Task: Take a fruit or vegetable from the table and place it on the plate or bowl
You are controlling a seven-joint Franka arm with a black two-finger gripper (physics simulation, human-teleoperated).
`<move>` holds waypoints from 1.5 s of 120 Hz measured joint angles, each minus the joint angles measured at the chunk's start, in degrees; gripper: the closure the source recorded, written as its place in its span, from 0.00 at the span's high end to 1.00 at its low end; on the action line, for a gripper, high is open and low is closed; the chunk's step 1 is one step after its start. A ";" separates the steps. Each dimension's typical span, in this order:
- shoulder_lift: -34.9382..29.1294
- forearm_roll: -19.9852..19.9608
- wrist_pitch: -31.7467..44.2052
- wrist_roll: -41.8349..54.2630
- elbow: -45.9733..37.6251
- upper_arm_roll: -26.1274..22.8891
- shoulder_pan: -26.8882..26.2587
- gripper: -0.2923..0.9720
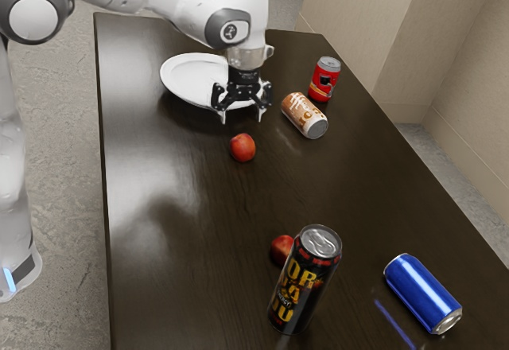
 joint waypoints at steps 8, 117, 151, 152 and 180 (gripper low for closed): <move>-0.40 0.04 0.13 0.60 0.06 0.00 -0.66 0.77; 4.11 -0.44 5.15 2.97 -3.09 -0.79 -1.84 0.77; 4.64 -1.64 6.45 3.13 -3.23 -0.72 -2.71 0.77; 4.63 -1.67 6.47 3.14 -3.26 -0.72 -2.70 0.77; 4.82 -2.65 6.81 3.28 -3.99 -0.64 -1.79 0.70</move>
